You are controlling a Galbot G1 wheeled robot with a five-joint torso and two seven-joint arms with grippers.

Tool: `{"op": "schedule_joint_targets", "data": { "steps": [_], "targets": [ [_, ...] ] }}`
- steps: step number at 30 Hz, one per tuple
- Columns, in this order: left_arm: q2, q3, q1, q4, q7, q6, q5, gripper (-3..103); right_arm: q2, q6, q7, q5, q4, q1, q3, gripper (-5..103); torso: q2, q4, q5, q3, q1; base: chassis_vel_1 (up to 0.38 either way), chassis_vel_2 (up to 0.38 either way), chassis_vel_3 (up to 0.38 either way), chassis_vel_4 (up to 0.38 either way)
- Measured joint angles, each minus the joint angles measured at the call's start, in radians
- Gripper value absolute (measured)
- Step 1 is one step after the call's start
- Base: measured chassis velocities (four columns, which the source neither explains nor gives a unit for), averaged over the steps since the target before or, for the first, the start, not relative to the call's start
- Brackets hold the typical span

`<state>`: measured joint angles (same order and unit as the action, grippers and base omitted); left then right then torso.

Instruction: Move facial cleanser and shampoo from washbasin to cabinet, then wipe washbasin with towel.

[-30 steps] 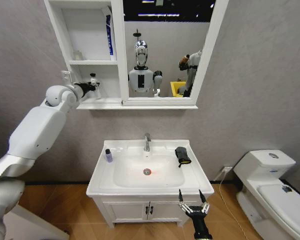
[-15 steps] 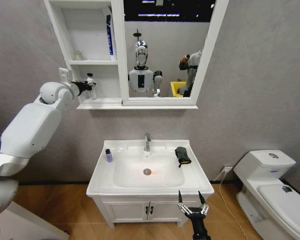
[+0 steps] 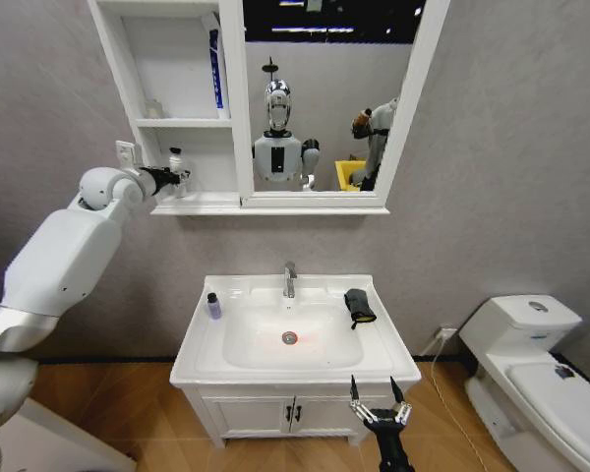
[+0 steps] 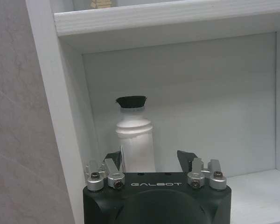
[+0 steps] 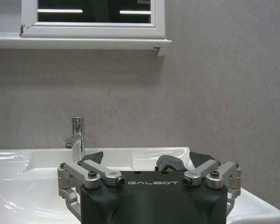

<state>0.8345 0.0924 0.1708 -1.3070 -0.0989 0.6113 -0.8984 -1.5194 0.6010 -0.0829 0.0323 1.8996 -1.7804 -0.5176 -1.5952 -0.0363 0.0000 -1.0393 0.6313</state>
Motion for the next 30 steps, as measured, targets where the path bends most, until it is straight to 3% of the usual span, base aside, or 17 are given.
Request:
{"op": "schedule_joint_targets", "data": {
  "steps": [2, 8, 11, 12, 14, 15, 16, 17, 19, 21, 22, 24, 25, 27, 28, 29, 30],
  "targets": [
    [-0.024, -0.011, -0.028, -0.034, 0.003, -0.006, 0.009, 77, 0.0, 0.001, -0.001, -0.004, -0.001, 0.0, 0.003, 100, 0.0, -0.0004, 0.0, 0.0, 0.0, 0.0, 0.0, 0.0, 0.0],
    [-0.086, -0.071, -0.129, -0.135, 0.008, -0.008, 0.002, 97, 0.001, -0.001, -0.001, -0.011, -0.001, 0.004, 0.01, 100, 0.0, -0.0001, 0.0, 0.0, 0.0, 0.0, 0.0, 0.0, 0.0],
    [-0.105, -0.09, -0.166, -0.165, 0.009, -0.015, -0.01, 99, 0.001, -0.001, -0.001, -0.013, -0.001, 0.004, 0.011, 100, 0.0, 0.0001, 0.0002, 0.0, 0.0, 0.0, 0.0, 0.0, 0.0],
    [-0.125, -0.12, -0.218, -0.202, 0.015, -0.028, -0.027, 100, 0.001, -0.001, -0.001, -0.014, -0.003, 0.004, 0.013, 100, 0.0, -0.0009, 0.0001, 0.0, 0.0, 0.0, 0.0, 0.0, 0.0],
    [-0.168, -0.182, -0.341, -0.288, 0.034, -0.074, -0.058, 100, 0.001, -0.001, -0.001, -0.016, -0.004, 0.004, 0.015, 100, 0.0, -0.001, -0.0008, 0.0, 0.0, 0.0, 0.0, 0.0, 0.0],
    [-0.168, -0.182, -0.341, -0.288, 0.034, -0.074, -0.058, 100, 0.001, -0.001, -0.001, -0.016, -0.004, 0.004, 0.015, 100, 0.0, -0.001, -0.0008, 0.0, 0.0, 0.0, 0.0, 0.0, 0.0],
    [-0.195, -0.231, -0.431, -0.354, 0.051, -0.113, -0.065, 100, 0.001, -0.001, -0.001, -0.018, -0.007, 0.004, 0.016, 100, 0.0, -0.0007, -0.0002, 0.0, 0.0, 0.0, 0.0, 0.0, 0.0],
    [-0.195, -0.231, -0.431, -0.354, 0.051, -0.113, -0.065, 100, 0.001, -0.001, -0.001, -0.018, -0.007, 0.004, 0.016, 100, 0.0, -0.0007, -0.0002, 0.0, 0.0, 0.0, 0.0, 0.0, 0.0],
    [-0.217, -0.318, -0.61, -0.46, 0.063, -0.164, -0.051, 100, 0.0, -0.001, -0.001, -0.024, -0.012, 0.005, 0.022, 100, 0.0, -0.0003, 0.0002, 0.0, 0.0, 0.0, 0.0, 0.0, 0.0],
    [-0.215, -0.333, -0.642, -0.472, 0.064, -0.169, -0.044, 100, 0.0, -0.001, -0.001, -0.026, -0.013, 0.005, 0.024, 100, 0.0, -0.0002, 0.0002, 0.0, 0.0, 0.0, 0.0, 0.0, 0.0],
    [-0.189, -0.396, -0.779, -0.505, 0.064, -0.197, 0.008, 100, -0.004, -0.001, -0.001, -0.031, -0.013, 0.003, 0.028, 100, 0.0, -0.0004, 0.0, 0.0, 0.0, 0.0, 0.0, 0.0, 0.0],
    [-0.122, -0.445, -0.931, -0.507, 0.061, -0.246, 0.113, 100, -0.009, -0.001, -0.001, -0.035, -0.012, -0.001, 0.032, 100, 0.0, -0.0003, 0.0002, 0.0, 0.0, 0.0, 0.0, 0.0, 0.0],
    [-0.122, -0.445, -0.931, -0.507, 0.061, -0.246, 0.113, 100, -0.009, -0.001, -0.001, -0.035, -0.012, -0.001, 0.032, 100, 0.0, -0.0003, 0.0002, 0.0, 0.0, 0.0, 0.0, 0.0, 0.0],
    [-0.035, -0.471, -1.052, -0.475, 0.064, -0.298, 0.259, 100, -0.009, 0.0, -0.004, -0.035, -0.01, -0.004, 0.03, 100, 0.0, -0.0003, -0.0005, 0.0, 0.0, 0.0, 0.0, 0.0, 0.0],
    [-0.035, -0.471, -1.052, -0.475, 0.064, -0.298, 0.259, 100, -0.009, 0.0, -0.004, -0.035, -0.01, -0.004, 0.03, 100, 0.0, -0.0003, -0.0005, 0.0, 0.0, 0.0, 0.0, 0.0, 0.0],
    [0.0, -0.48, -1.089, -0.461, 0.071, -0.315, 0.31, 100, -0.009, 0.001, -0.007, -0.035, -0.01, -0.005, 0.027, 100, 0.0, -0.0003, -0.0003, 0.0, 0.0, 0.0, 0.0, 0.0, 0.0],
    [0.083, -0.49, -1.165, -0.433, 0.086, -0.341, 0.397, 100, -0.006, 0.004, -0.013, -0.035, -0.01, -0.007, 0.02, 100, 0.0, -0.0005, -0.0004, 0.0, 0.0, 0.0, 0.0, 0.0, 0.0]
  ]
}}
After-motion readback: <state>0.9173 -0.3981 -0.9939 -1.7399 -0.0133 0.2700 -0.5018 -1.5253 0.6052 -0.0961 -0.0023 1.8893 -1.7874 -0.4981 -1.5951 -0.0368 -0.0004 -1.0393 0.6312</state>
